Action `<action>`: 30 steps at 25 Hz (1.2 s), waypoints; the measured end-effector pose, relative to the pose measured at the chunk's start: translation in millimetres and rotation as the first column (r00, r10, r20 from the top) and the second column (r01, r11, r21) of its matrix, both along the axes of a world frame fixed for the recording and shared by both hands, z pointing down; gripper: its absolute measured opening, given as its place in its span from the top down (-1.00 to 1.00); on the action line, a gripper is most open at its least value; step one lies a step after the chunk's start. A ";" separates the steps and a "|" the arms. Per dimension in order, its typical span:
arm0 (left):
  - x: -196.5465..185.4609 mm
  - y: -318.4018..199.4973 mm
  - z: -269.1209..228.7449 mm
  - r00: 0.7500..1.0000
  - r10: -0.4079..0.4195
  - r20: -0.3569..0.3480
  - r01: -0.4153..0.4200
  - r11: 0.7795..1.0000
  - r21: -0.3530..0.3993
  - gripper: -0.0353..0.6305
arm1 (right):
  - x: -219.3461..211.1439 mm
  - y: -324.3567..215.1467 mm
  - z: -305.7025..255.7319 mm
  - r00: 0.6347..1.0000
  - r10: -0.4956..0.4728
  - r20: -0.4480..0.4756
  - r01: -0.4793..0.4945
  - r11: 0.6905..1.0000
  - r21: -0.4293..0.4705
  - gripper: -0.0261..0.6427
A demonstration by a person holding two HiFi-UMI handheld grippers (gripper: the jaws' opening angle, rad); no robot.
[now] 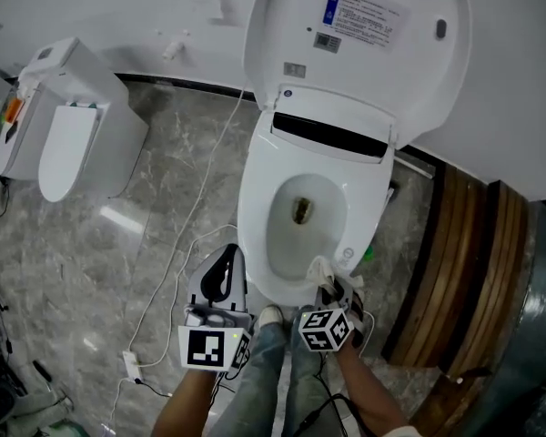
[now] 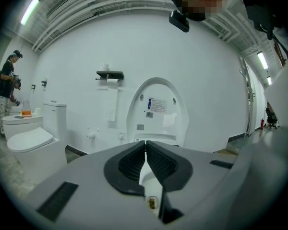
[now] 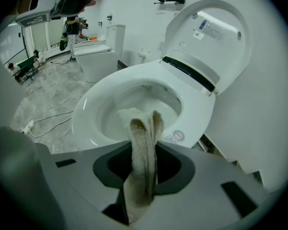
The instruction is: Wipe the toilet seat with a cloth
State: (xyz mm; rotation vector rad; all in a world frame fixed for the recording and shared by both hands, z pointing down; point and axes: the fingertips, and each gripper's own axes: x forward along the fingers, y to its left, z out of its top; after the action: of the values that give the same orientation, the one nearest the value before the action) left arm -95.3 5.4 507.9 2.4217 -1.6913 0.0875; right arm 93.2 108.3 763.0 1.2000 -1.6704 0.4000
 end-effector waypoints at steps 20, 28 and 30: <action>-75.2 38.2 3.9 0.994 -0.107 -0.022 0.107 0.994 -0.002 0.84 | -73.7 36.7 2.7 0.968 0.248 0.036 -0.248 0.969 -0.013 0.62; -108.6 46.8 10.0 0.988 -0.155 -0.026 0.154 0.988 -0.015 0.84 | -121.4 29.6 1.6 0.985 0.170 0.040 -0.170 0.985 -0.017 0.62; -118.0 48.7 11.0 0.985 -0.169 -0.027 0.168 0.986 -0.018 0.84 | -134.5 25.2 0.6 0.992 0.120 0.031 -0.120 0.993 -0.010 0.62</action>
State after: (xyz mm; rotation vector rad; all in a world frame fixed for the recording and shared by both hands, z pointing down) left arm -213.3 54.1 518.9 2.2467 -1.8669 0.0419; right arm -41.4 133.5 763.6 1.2982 -1.6263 0.5018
